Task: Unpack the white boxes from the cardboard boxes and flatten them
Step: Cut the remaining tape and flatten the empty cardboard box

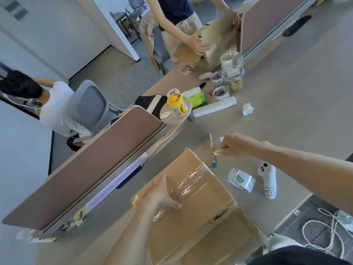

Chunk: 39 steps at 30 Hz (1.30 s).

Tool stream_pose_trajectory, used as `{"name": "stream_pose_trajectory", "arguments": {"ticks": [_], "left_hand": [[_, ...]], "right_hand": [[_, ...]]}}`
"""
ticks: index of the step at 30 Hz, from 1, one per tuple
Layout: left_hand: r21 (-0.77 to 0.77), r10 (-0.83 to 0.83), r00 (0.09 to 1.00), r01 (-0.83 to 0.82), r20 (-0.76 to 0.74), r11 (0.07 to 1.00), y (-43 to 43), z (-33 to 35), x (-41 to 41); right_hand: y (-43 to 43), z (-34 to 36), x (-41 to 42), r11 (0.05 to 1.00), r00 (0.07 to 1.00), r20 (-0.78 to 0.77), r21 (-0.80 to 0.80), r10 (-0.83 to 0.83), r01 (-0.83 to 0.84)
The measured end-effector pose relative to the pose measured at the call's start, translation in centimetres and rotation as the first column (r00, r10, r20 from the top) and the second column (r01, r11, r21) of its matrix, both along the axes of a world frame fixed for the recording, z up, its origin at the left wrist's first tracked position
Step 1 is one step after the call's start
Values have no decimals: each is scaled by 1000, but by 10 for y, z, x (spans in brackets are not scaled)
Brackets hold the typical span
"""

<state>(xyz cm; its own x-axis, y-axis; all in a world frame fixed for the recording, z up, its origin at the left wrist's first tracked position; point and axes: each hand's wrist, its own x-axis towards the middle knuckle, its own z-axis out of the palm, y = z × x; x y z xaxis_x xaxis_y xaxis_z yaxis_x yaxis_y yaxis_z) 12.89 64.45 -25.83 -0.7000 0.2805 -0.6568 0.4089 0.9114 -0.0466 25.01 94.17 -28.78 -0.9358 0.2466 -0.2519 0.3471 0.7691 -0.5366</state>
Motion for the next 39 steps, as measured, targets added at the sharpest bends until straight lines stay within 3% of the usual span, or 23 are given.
{"name": "stream_pose_trajectory", "arguments": {"ticks": [4, 7, 12, 20, 28, 34, 39], "left_hand": [[139, -23, 996, 35, -86, 990, 28, 3, -1], [76, -132, 982, 143, -134, 987, 45, -3, 4], [9, -188, 981, 189, -55, 982, 49, -6, -4], [65, -211, 970, 220, -122, 973, 51, -16, 3], [88, -217, 958, 236, -187, 968, 47, -24, 3], [123, -195, 964, 219, -178, 968, 47, -21, 1], [117, -193, 966, 215, -175, 970, 47, -21, -1]], "right_hand": [[-21, -16, 14, 934, 987, -35, -330, -157, 137], [-41, -30, 19, 848, 960, -2, -469, -280, 246], [-68, -47, 22, 692, 925, 26, -656, -380, 303], [-80, -55, 15, 629, 877, 25, -688, -479, 363], [-67, -56, 9, 742, 917, -16, -593, -399, 313], [-65, -52, 10, 682, 922, -20, -678, -387, 272], [-67, -53, 5, 778, 938, -57, -577, -343, 250]]}}
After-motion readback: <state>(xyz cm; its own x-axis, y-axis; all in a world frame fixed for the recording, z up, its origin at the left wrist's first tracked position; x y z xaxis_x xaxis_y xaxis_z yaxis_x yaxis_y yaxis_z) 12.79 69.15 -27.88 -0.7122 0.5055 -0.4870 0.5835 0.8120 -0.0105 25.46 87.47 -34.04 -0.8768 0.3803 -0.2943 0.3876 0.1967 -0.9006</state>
